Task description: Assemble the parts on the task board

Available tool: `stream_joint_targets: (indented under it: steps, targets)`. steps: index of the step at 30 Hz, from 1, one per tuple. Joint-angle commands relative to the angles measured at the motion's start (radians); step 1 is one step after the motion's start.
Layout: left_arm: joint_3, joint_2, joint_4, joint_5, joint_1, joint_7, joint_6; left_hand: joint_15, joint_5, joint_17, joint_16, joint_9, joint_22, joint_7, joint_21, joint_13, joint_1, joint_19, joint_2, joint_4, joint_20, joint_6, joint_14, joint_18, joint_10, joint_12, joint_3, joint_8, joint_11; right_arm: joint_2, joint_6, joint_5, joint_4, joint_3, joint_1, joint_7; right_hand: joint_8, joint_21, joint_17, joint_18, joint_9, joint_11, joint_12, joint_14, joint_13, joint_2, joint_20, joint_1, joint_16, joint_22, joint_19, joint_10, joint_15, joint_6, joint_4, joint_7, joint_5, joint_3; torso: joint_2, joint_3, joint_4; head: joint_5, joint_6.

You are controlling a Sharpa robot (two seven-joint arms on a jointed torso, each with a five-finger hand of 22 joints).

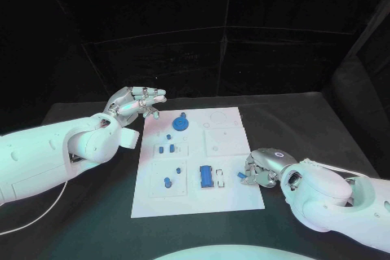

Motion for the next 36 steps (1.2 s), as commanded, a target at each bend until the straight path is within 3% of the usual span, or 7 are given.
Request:
stream_joint_targets:
  steps: [1,5,12,15,18,33,36]
  targets:
    - [0.001,0.001,0.001,0.002,0.001,0.007,0.009,0.000,0.003,-0.001,0.000,0.001,-0.001,0.000,-0.006,0.001,-0.003,0.000,0.004,-0.003,0.003,-0.007,-0.005,0.014,-0.007,0.003,-0.005,0.004,-0.002,-0.012,-0.021,0.187,0.004,-0.010,-0.010,0.033,-0.011,-0.002,0.001,-0.002,-0.146,0.006,0.000,0.006,0.004,0.082,-0.003,0.048,0.002,0.176,0.021,0.001,-0.004,-0.004,0.012,0.002,0.025,0.006,0.000,-0.0006,0.0026,0.000,0.001]
    - [0.001,0.001,0.000,0.002,0.001,0.007,0.008,0.000,0.003,-0.001,0.000,0.001,-0.001,0.000,-0.006,0.001,-0.003,0.000,0.004,-0.003,0.003,-0.007,-0.005,0.014,-0.007,0.003,-0.005,0.004,-0.002,-0.023,-0.091,0.295,0.020,-0.010,-0.009,0.089,-0.025,-0.001,0.003,-0.002,-0.151,0.006,0.000,0.006,0.005,0.073,-0.002,0.050,0.002,0.177,0.021,0.001,-0.004,0.003,0.012,0.002,0.046,0.033,0.000,-0.0011,0.0013,0.001,0.001]
    - [0.001,0.002,0.001,0.002,0.001,0.006,0.008,0.000,0.003,-0.001,0.000,0.001,-0.001,0.000,-0.006,0.001,-0.001,0.000,0.005,-0.004,0.003,-0.007,-0.005,0.014,-0.008,0.005,-0.004,0.004,-0.002,-0.032,-0.175,0.351,0.039,-0.009,-0.008,0.130,-0.032,0.001,0.007,-0.003,-0.153,0.007,0.004,0.007,0.008,0.065,-0.002,0.050,0.005,0.179,0.024,0.003,-0.004,0.006,0.012,0.003,0.051,0.048,0.000,-0.0014,0.0004,-0.001,0.004]
    - [0.000,0.002,0.002,0.002,0.001,0.006,0.012,0.000,0.003,-0.001,0.000,0.001,-0.001,0.000,-0.006,0.001,-0.001,0.000,0.005,-0.004,0.003,-0.007,-0.005,0.014,-0.008,0.005,-0.004,0.005,-0.002,-0.030,-0.186,0.364,0.041,-0.009,-0.008,0.137,-0.039,0.001,0.007,-0.003,-0.155,0.008,0.005,0.007,0.009,0.047,-0.001,0.034,0.005,0.180,0.024,0.004,-0.003,0.011,0.020,0.004,0.055,0.049,0.001,-0.0008,0.0004,0.001,0.003]
    - [0.000,0.002,0.002,0.002,0.001,0.005,0.016,0.000,0.003,-0.002,0.000,0.001,-0.002,0.000,-0.006,0.001,-0.001,0.000,0.005,-0.004,0.003,-0.008,-0.005,0.014,-0.009,0.005,-0.005,0.005,-0.002,-0.023,-0.189,0.374,0.040,-0.009,-0.008,0.139,-0.049,0.001,0.008,-0.003,-0.158,0.009,0.006,0.007,0.010,0.025,0.000,0.014,0.005,0.180,0.024,0.006,-0.002,0.019,0.030,0.006,0.100,0.052,0.001,-0.0008,0.0011,0.000,0.003]
    - [0.000,0.003,0.004,0.002,0.001,0.006,0.020,0.001,0.002,-0.003,0.001,0.001,-0.002,0.002,-0.008,0.001,-0.007,0.001,0.004,-0.001,0.004,-0.009,-0.006,0.014,-0.011,0.007,-0.008,0.005,-0.001,0.054,-0.221,0.386,0.005,-0.009,-0.008,0.104,-0.061,0.005,0.016,-0.004,-0.158,0.006,0.009,0.009,0.012,0.006,0.000,-0.030,0.010,0.184,0.028,0.012,-0.004,0.044,0.061,0.001,0.116,0.057,0.001,-0.0011,0.0002,0.002,0.002]
    - [0.000,0.004,0.005,0.002,0.001,0.006,0.020,0.001,0.002,-0.003,0.001,0.001,-0.002,0.002,-0.008,0.001,-0.007,0.001,0.004,-0.001,0.004,-0.009,-0.006,0.014,-0.011,0.007,-0.008,0.005,-0.001,0.067,-0.220,0.386,-0.001,-0.009,-0.008,0.097,-0.065,0.005,0.018,-0.004,-0.157,0.004,0.011,0.009,0.014,-0.002,-0.001,-0.043,0.011,0.185,0.028,0.015,-0.005,0.051,0.071,-0.001,0.146,0.056,0.002,-0.0003,0.0006,0.003,0.001]
